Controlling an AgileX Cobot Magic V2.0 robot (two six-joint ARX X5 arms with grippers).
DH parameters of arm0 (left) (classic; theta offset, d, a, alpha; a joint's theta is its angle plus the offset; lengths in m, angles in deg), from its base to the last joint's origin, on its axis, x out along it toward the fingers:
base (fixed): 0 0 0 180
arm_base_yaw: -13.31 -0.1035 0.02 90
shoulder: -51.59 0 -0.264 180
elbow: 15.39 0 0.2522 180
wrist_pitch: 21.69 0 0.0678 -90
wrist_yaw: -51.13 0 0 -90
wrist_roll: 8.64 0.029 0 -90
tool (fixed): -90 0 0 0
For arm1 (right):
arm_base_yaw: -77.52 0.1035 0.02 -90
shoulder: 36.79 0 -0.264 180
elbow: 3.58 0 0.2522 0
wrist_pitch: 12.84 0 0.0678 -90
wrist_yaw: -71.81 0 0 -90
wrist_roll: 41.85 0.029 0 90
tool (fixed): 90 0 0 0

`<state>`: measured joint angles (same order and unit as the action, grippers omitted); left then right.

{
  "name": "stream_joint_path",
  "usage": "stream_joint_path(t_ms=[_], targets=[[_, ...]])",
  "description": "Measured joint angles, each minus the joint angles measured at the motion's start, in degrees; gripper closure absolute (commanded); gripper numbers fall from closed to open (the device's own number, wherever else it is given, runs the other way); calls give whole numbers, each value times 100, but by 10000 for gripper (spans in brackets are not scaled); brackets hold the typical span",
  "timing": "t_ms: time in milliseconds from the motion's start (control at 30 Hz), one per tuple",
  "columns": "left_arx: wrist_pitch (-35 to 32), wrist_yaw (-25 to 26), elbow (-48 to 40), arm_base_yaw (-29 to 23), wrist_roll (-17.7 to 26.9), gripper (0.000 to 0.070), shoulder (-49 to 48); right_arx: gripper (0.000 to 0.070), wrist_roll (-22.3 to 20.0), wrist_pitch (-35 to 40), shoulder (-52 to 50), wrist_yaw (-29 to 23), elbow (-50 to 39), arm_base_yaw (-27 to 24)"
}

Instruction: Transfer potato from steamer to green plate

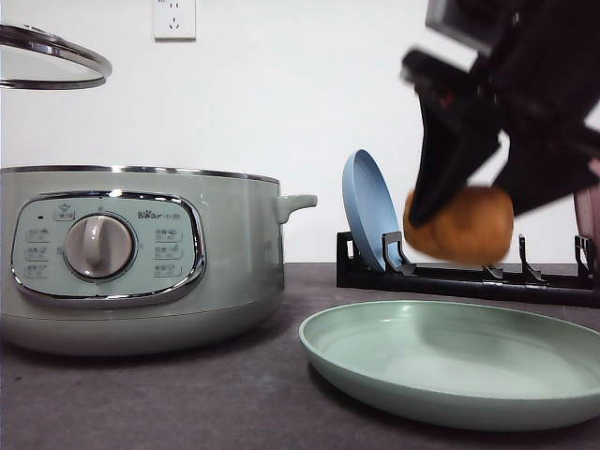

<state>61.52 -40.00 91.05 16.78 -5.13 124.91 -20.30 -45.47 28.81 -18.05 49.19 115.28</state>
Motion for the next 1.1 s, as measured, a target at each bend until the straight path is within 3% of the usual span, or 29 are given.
stream_joint_path(t_ms=[400,600,767,900,1100], targets=[[0,2,0,21,0,700,0,469,277,594,949,-144,-268,44],[0,2,0,22,0,699,0,313,277,605,1173,-144,-268,44],[0,2,0,87,0,700,0,241,277,612,1179,-144,-268,44],[0,17,0,162,1,700,0,101,274,612,1179,-144,-267,44],[0,9,0,440,0,699,0,70,248,534,1058,-146,-163,30]])
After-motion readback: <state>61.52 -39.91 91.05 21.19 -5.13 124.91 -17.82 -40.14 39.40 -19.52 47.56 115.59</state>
